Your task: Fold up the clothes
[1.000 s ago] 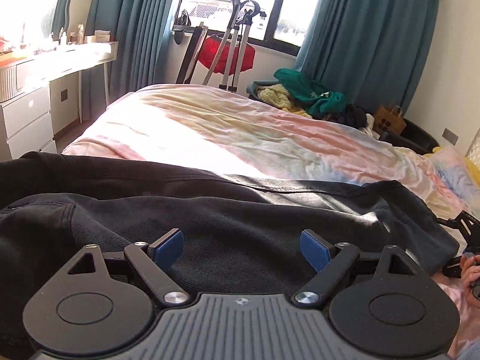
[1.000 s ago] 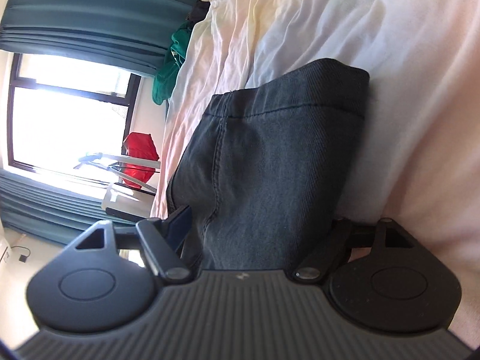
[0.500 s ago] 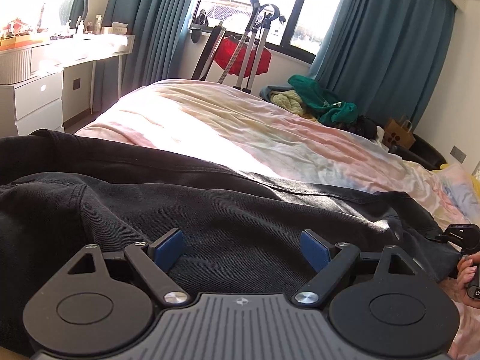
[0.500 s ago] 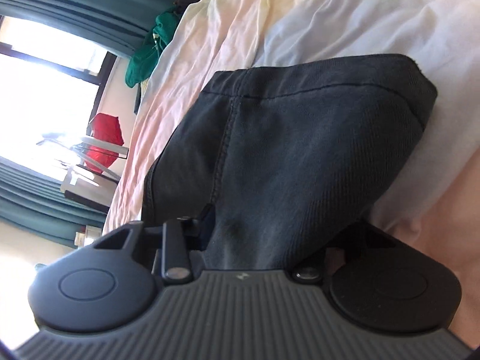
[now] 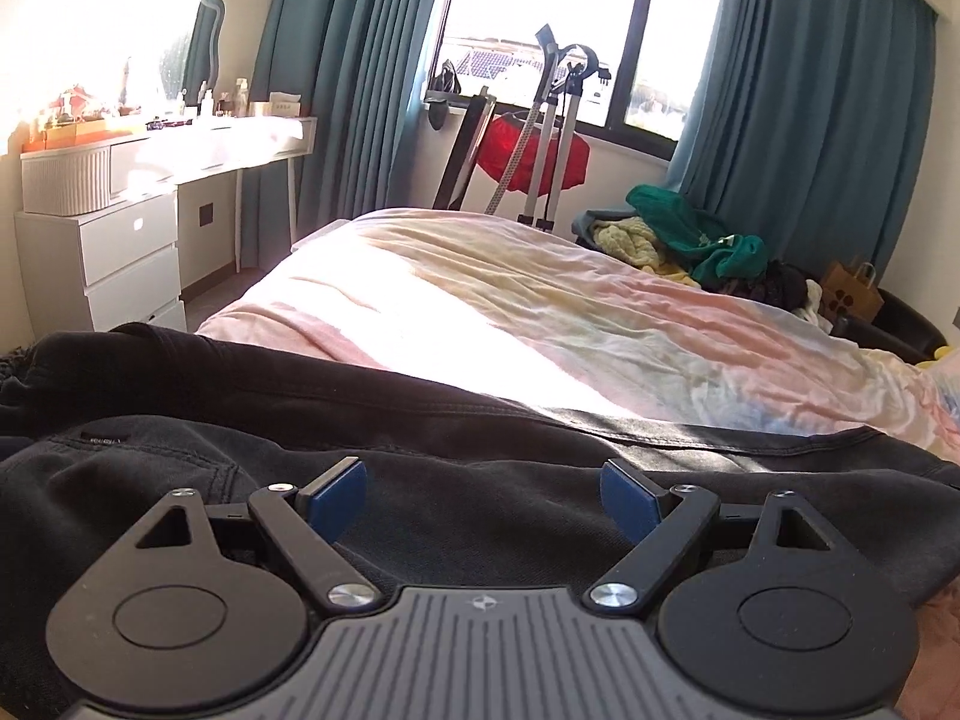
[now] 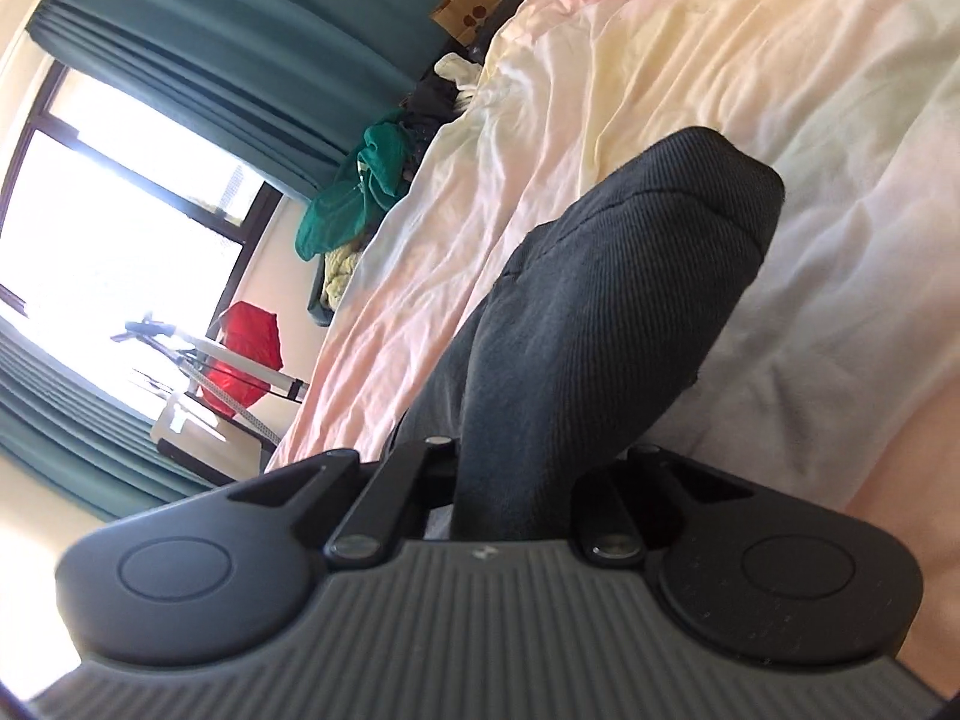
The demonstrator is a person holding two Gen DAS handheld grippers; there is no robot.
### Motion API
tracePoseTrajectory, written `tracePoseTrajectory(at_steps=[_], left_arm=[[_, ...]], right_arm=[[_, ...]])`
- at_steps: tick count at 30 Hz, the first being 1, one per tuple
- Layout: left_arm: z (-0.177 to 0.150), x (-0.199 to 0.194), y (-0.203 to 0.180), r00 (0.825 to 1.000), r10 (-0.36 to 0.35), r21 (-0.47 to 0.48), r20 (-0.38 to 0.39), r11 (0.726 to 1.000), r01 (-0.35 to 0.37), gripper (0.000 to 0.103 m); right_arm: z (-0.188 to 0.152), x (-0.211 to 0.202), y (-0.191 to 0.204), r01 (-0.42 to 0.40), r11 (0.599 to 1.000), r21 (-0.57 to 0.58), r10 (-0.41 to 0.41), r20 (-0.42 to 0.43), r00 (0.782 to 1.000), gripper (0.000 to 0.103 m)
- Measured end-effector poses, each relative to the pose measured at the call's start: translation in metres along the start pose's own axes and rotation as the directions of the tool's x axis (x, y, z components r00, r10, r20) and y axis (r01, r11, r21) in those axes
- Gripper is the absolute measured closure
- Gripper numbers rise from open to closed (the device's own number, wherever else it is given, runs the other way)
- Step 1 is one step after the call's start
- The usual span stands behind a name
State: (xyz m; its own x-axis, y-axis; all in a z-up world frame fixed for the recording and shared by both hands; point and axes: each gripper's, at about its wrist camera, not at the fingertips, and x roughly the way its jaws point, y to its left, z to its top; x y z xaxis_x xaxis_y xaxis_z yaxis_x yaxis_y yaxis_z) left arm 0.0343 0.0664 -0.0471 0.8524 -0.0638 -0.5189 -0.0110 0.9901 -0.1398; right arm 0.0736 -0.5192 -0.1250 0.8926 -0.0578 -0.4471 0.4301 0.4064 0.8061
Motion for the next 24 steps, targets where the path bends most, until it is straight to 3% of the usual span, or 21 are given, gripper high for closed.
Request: tracePoseTrajectory(at_steps=[6,11,24], left_arm=[[-0.006,0.032,-0.001,0.991,0.1,0.037,-0.088,0.995,-0.097,0.015],[-0.023,0.051,-0.008,0.982,0.144,0.143,-0.122,0.982,-0.126,0.012],[-0.038,0.062,-0.01,0.98,0.163,0.218,-0.118,0.967,-0.135,0.007]], right_arm=[[0.001,0.001,-0.031,0.017,0.997,0.073,-0.015,-0.027,1.0,0.094],[-0.003,0.002,-0.044,0.037,0.996,0.077,-0.034,-0.051,0.998,0.094],[-0.01,-0.001,-0.042,0.087,0.996,0.016,-0.086,-0.065,0.994,0.094]])
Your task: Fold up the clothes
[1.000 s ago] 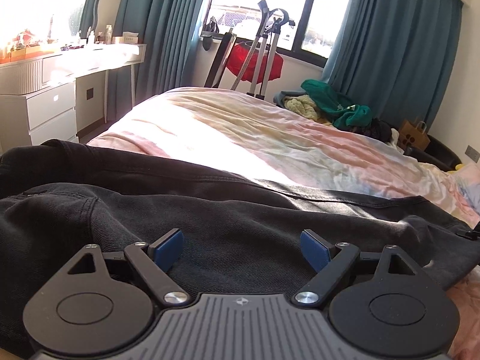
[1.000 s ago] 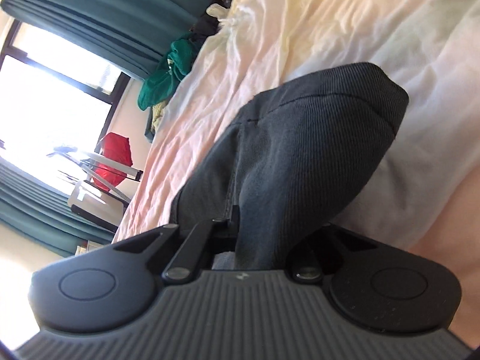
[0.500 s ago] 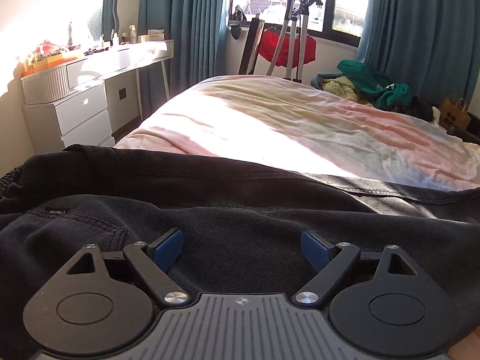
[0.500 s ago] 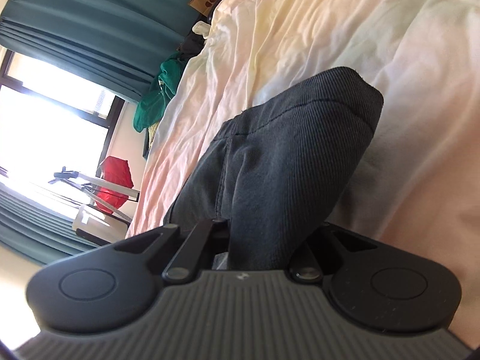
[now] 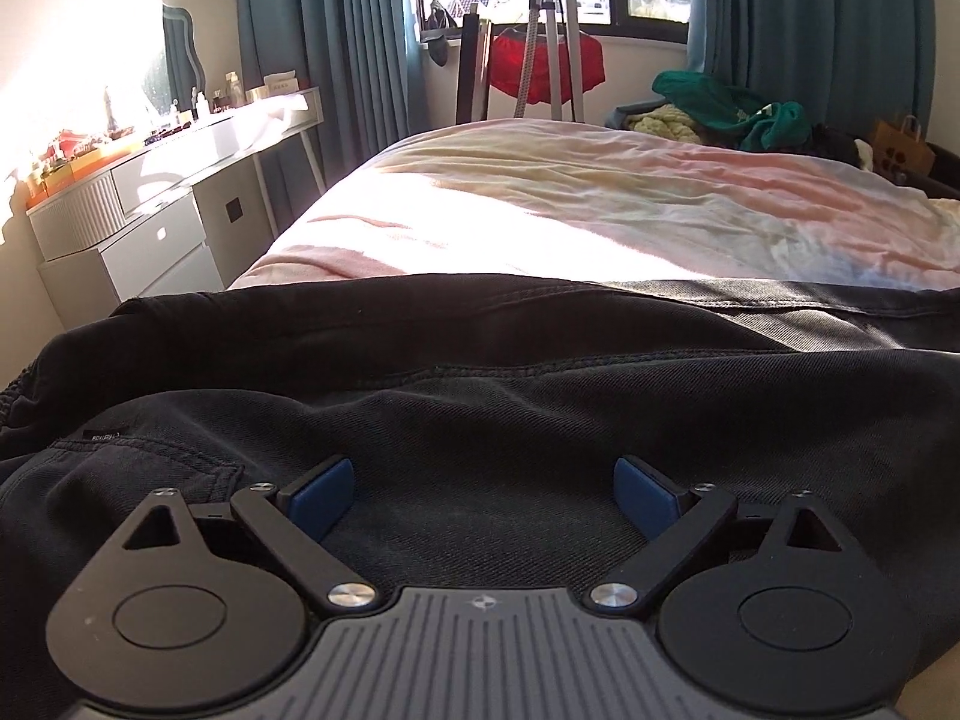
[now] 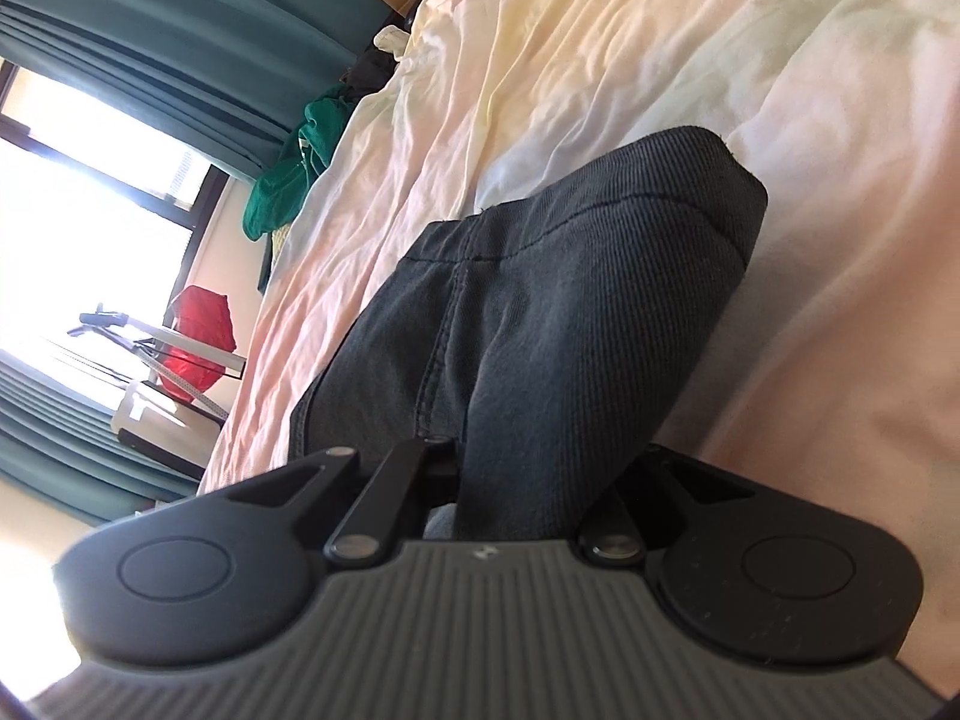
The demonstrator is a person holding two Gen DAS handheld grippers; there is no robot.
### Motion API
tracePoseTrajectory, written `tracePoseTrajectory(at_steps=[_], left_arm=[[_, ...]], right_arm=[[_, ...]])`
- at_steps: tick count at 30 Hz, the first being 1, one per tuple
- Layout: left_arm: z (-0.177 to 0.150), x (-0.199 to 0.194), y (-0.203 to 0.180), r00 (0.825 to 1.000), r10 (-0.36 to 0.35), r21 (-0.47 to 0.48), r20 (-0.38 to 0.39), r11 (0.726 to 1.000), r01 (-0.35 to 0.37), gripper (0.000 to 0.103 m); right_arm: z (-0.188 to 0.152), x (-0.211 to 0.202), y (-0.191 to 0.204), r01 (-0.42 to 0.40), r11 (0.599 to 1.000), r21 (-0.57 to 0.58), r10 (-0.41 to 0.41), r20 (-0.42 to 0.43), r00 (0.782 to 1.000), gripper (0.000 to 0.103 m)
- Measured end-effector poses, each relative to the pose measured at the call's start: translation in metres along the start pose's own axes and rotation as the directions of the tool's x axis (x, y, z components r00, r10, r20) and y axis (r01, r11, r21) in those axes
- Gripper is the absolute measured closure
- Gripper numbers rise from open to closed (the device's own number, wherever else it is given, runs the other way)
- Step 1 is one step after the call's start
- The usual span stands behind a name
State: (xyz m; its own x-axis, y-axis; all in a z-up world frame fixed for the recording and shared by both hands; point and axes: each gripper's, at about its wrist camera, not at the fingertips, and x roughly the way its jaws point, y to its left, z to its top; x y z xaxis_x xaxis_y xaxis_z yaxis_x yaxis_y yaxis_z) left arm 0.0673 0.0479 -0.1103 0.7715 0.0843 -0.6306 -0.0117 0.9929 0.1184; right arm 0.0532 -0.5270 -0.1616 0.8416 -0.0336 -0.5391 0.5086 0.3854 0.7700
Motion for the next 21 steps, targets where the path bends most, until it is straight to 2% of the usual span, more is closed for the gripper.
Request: tracePoseTrajectory(at_steps=[6,12,16,21], left_arm=[[0.001,0.002,0.001,1.0,-0.003,0.002,-0.011,1.0,0.003,0.007],[0.002,0.002,0.002,1.0,-0.006,0.009,-0.024,1.0,0.006,0.007],[0.004,-0.002,0.003,1.0,-0.006,0.01,0.0,1.0,0.006,0.007],[0.01,-0.008,0.011,1.0,-0.016,-0.025,0.018,1.0,0.017,0.008]], right_arm=[[-0.003,-0.004,0.007,0.024,0.998,-0.054,-0.024,0.012,1.0,0.094],[-0.007,-0.012,0.038,0.063,0.97,-0.235,-0.044,0.084,0.996,0.093],[-0.014,-0.019,0.068,0.093,0.927,-0.364,-0.039,0.155,0.987,0.093],[-0.028,-0.029,0.109,0.145,0.835,-0.53,-0.021,0.233,0.972,0.093]])
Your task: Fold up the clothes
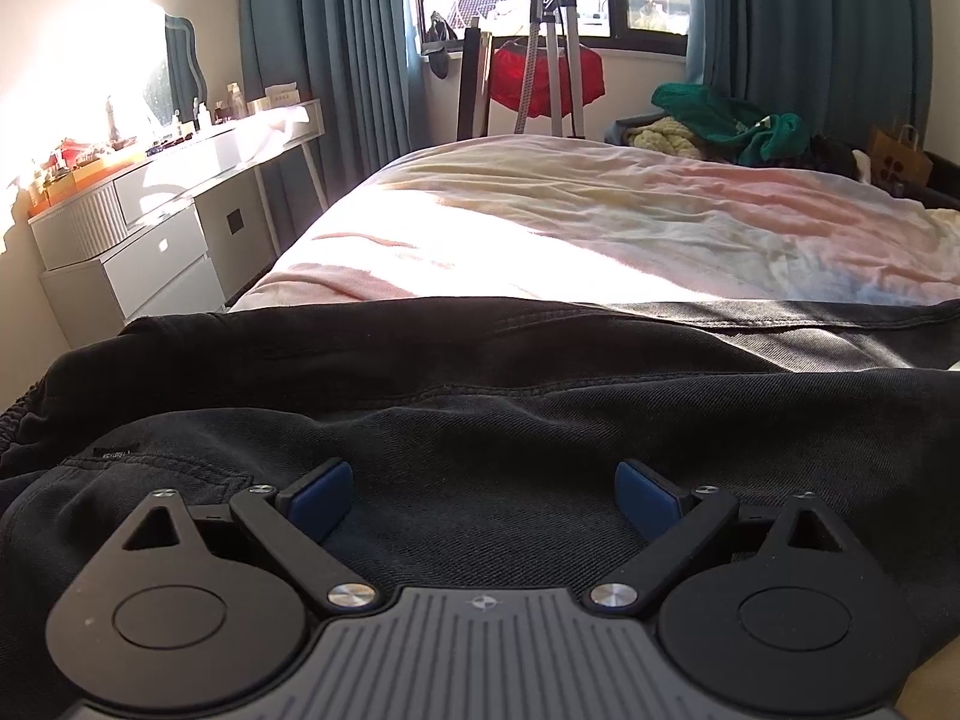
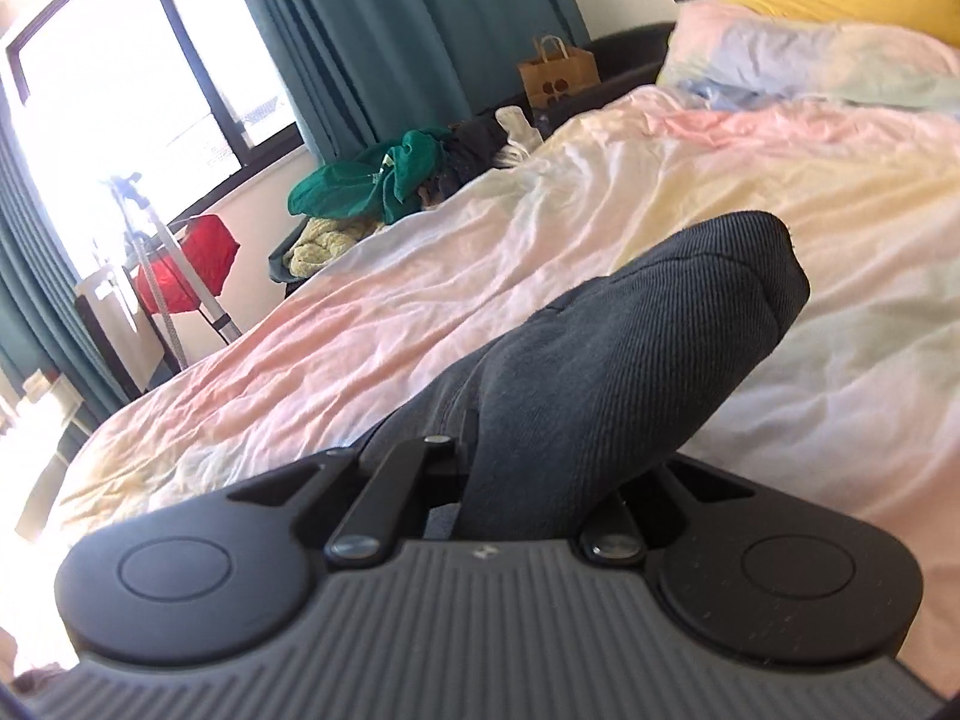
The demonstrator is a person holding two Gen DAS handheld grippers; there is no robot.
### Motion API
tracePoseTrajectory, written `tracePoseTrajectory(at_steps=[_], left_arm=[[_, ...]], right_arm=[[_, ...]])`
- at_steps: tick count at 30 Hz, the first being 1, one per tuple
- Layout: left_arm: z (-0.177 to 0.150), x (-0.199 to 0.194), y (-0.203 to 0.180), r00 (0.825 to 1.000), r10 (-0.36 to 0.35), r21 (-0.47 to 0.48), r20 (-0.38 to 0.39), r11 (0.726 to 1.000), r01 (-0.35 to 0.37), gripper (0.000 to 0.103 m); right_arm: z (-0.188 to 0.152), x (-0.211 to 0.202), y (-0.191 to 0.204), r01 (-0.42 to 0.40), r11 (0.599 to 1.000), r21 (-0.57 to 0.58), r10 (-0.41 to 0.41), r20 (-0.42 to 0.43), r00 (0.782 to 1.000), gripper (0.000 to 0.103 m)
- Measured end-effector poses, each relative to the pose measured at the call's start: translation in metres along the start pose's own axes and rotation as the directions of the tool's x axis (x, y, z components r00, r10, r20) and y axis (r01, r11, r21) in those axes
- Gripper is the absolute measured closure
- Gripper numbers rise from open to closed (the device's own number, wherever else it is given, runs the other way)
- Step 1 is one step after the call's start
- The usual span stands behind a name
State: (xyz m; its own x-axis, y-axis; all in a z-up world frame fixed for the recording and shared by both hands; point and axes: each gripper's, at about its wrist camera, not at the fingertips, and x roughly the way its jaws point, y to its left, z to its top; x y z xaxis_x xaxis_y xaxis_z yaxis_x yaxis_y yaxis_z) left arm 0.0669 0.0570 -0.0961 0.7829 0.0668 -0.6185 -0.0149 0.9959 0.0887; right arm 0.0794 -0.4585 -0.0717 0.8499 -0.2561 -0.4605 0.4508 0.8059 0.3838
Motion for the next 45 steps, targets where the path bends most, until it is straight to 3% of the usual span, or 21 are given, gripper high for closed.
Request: tracePoseTrajectory(at_steps=[6,10,12,14,17,20,22,23,25,28,31,35,38,40,42,43,45], left_arm=[[0.01,-0.006,0.014,0.999,-0.04,-0.07,0.02,0.997,0.041,0.008],[0.019,-0.015,0.033,0.996,-0.067,-0.169,0.052,0.983,0.075,0.008],[0.022,-0.023,0.043,0.996,-0.071,-0.223,0.059,0.971,0.082,0.008],[0.023,-0.033,0.052,0.994,-0.075,-0.257,0.082,0.962,0.094,0.008],[0.025,-0.045,0.066,0.993,-0.067,-0.304,0.094,0.948,0.093,0.008],[0.028,-0.055,0.081,0.99,-0.063,-0.336,0.123,0.936,0.101,0.008],[0.028,-0.057,0.086,0.991,-0.045,-0.344,0.126,0.935,0.087,0.008],[0.027,-0.057,0.086,0.992,-0.045,-0.348,0.121,0.934,0.085,0.008],[0.026,-0.056,0.086,0.992,-0.063,-0.357,0.112,0.929,0.1,0.008],[0.025,-0.058,0.08,0.987,-0.101,-0.353,0.127,0.925,0.14,0.008],[0.025,-0.061,0.074,0.981,-0.128,-0.34,0.148,0.925,0.172,0.008],[0.022,-0.066,0.063,0.974,-0.138,-0.301,0.182,0.935,0.189,0.008],[0.019,-0.069,0.06,0.972,-0.136,-0.284,0.192,0.94,0.188,0.008],[0.019,-0.07,0.058,0.971,-0.142,-0.273,0.192,0.943,0.191,0.008],[0.019,-0.071,0.058,0.971,-0.137,-0.253,0.194,0.95,0.185,0.008],[0.02,-0.072,0.058,0.971,-0.135,-0.242,0.195,0.953,0.181,0.008],[0.018,-0.073,0.056,0.972,-0.133,-0.231,0.194,0.957,0.177,0.008]], right_arm=[[0.011,-0.026,0.069,0.0,0.965,-0.263,0.025,0.091,0.996,0.093],[0.005,-0.063,0.137,-0.035,0.884,-0.465,0.126,0.166,0.978,0.093],[-0.016,-0.087,0.177,-0.075,0.81,-0.582,0.222,0.185,0.957,0.093],[-0.05,-0.106,0.213,-0.114,0.703,-0.702,0.319,0.167,0.933,0.093],[-0.116,-0.125,0.251,-0.186,0.538,-0.822,0.42,0.071,0.905,0.093],[-0.186,-0.124,0.264,-0.297,0.43,-0.852,0.433,-0.094,0.897,0.092],[-0.225,-0.117,0.269,-0.338,0.342,-0.877,0.38,-0.2,0.903,0.092],[-0.241,-0.114,0.27,-0.347,0.305,-0.887,0.356,-0.232,0.905,0.092],[-0.251,-0.113,0.271,-0.315,0.27,-0.91,0.344,-0.215,0.914,0.091],[-0.228,-0.119,0.272,-0.37,0.363,-0.855,0.374,-0.23,0.898,0.091],[-0.232,-0.137,0.27,-0.423,0.375,-0.825,0.431,-0.248,0.867,0.09],[-0.244,-0.127,0.274,-0.446,0.402,-0.8,0.406,-0.281,0.87,0.088],[-0.231,-0.124,0.273,-0.502,0.474,-0.723,0.422,-0.314,0.851,0.085],[-0.22,-0.122,0.269,-0.57,0.527,-0.63,0.45,-0.363,0.816,0.072],[-0.214,-0.123,0.264,-0.622,0.56,-0.547,0.469,-0.409,0.783,0.033],[-0.212,-0.125,0.262,-0.64,0.572,-0.513,0.474,-0.43,0.768,0.021],[-0.208,-0.129,0.258,-0.672,0.593,-0.443,0.486,-0.468,0.738,0.022]])
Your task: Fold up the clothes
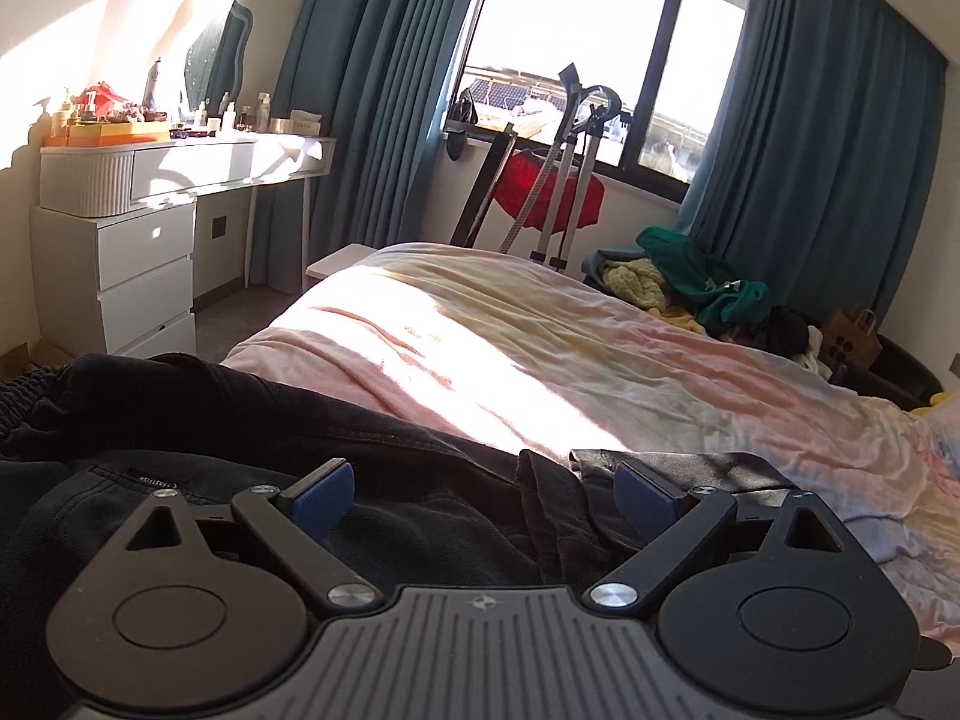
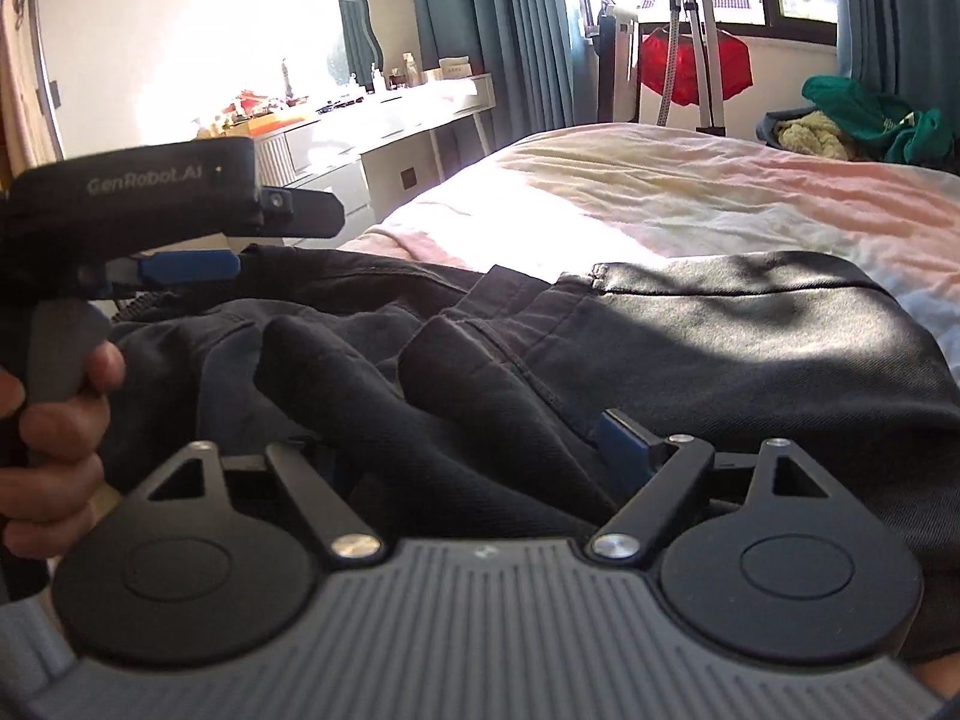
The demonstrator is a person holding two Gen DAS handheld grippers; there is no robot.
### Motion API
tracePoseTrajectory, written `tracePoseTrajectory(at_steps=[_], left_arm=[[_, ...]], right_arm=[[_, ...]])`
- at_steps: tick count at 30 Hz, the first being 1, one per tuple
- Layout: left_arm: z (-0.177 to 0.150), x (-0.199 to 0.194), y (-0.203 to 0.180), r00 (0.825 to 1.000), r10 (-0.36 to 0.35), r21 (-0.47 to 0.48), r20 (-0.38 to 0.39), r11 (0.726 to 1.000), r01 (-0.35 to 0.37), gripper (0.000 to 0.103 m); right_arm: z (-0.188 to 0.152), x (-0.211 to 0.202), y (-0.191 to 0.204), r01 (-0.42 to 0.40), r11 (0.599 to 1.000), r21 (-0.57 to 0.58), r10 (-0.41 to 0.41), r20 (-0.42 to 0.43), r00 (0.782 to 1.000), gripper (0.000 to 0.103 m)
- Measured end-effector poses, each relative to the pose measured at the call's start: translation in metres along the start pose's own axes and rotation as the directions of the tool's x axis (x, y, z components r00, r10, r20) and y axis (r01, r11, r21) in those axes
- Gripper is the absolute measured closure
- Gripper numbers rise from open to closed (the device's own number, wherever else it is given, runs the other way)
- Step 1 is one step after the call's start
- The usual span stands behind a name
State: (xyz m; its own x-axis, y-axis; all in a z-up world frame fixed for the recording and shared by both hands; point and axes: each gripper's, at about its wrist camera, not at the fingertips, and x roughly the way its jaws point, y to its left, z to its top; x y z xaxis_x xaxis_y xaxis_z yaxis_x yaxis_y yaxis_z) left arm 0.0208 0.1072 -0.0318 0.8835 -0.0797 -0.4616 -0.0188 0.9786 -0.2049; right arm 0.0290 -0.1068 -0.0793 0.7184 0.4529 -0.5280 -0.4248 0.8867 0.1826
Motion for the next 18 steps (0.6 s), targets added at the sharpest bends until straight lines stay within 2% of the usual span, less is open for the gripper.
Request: tracePoseTrajectory(at_steps=[5,9,12,14,16,18], left_arm=[[-0.009,-0.004,-0.012,0.999,-0.05,0.049,-0.013,0.998,0.05,0.008],[-0.01,-0.008,-0.017,0.994,-0.11,0.04,-0.004,0.993,0.11,0.009],[-0.012,-0.007,-0.021,0.987,-0.159,0.025,-0.007,0.987,0.159,0.009],[-0.016,-0.002,-0.025,0.982,-0.185,0.025,-0.039,0.982,0.186,0.011],[-0.022,0.007,-0.03,0.974,-0.211,0.038,-0.083,0.976,0.215,0.019],[-0.027,0.015,-0.036,0.968,-0.221,0.06,-0.117,0.972,0.229,0.022]], right_arm=[[0.003,-0.03,-0.007,-0.038,0.996,0.076,0.039,-0.011,0.999,0.022],[0.012,-0.061,-0.03,-0.064,0.984,0.165,0.059,0.037,0.998,0.022],[0.02,-0.079,-0.052,-0.012,0.976,0.217,-0.011,0.107,0.994,0.022],[0.024,-0.087,-0.068,0.036,0.966,0.257,-0.076,0.147,0.986,0.022],[0.024,-0.077,-0.089,0.095,0.947,0.305,-0.139,0.127,0.982,0.022],[0.019,-0.06,-0.108,0.168,0.925,0.341,-0.202,0.066,0.977,0.022]])
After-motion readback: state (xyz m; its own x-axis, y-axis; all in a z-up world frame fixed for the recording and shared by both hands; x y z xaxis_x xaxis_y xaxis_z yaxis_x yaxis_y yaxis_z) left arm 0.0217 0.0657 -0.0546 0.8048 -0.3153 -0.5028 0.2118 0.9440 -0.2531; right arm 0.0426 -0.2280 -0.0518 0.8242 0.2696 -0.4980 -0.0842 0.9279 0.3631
